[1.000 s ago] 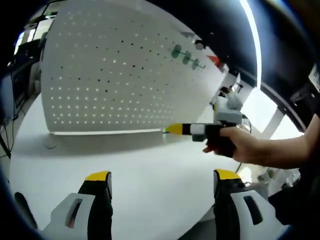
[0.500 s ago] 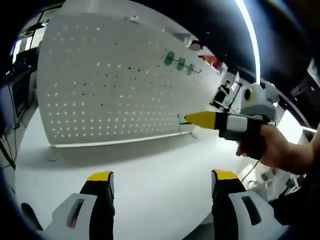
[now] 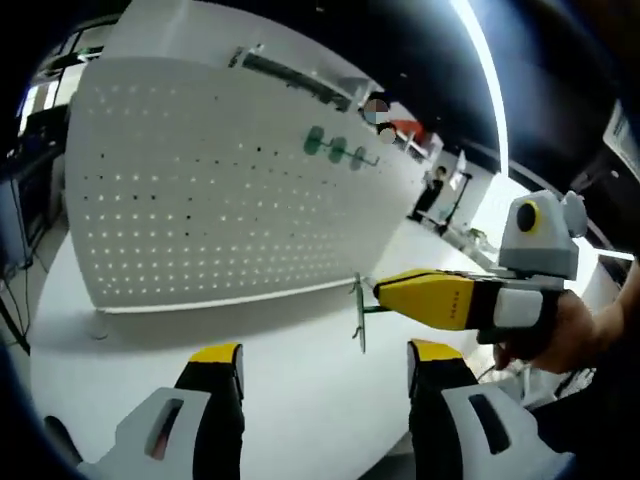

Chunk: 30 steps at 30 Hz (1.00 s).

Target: Insert the hook assembly into the mounting plate slot until the hook locks in place.

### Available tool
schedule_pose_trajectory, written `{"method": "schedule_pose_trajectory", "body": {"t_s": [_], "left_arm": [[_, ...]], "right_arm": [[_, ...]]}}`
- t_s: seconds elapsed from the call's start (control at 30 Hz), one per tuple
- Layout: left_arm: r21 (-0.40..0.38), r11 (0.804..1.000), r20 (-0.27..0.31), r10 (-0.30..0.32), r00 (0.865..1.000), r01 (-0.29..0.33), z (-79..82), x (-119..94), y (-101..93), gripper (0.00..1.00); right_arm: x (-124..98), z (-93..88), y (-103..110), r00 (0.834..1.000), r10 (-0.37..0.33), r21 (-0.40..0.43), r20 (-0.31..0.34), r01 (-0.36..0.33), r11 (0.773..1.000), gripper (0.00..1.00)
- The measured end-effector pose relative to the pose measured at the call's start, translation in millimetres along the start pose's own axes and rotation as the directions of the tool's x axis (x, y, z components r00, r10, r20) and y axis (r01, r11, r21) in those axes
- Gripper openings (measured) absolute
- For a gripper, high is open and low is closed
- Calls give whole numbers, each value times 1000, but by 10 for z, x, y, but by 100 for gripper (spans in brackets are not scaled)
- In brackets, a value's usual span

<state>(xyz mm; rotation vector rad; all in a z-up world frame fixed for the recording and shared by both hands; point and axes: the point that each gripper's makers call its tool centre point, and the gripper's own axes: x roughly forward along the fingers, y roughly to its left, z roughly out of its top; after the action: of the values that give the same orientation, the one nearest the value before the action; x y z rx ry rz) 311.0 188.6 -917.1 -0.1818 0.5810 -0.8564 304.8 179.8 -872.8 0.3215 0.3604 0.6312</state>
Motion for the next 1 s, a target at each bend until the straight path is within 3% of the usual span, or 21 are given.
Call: {"method": "schedule_pose_trajectory", "body": {"t_s": [0.43,0.73,1.0], "left_arm": [[40,999,35,-38,999,37,79,-140,-167,19],[44,996,50,-85,995,83,85,-192,-306,5],[36,996,62,-85,994,83,97,-224,-318,4]], "right_arm": [[-69,28,202,999,21,-33,24,-21,999,0],[-101,28,271,999,23,-46,30,-22,999,0],[-136,41,316,999,20,-66,40,-17,998,0]]}}
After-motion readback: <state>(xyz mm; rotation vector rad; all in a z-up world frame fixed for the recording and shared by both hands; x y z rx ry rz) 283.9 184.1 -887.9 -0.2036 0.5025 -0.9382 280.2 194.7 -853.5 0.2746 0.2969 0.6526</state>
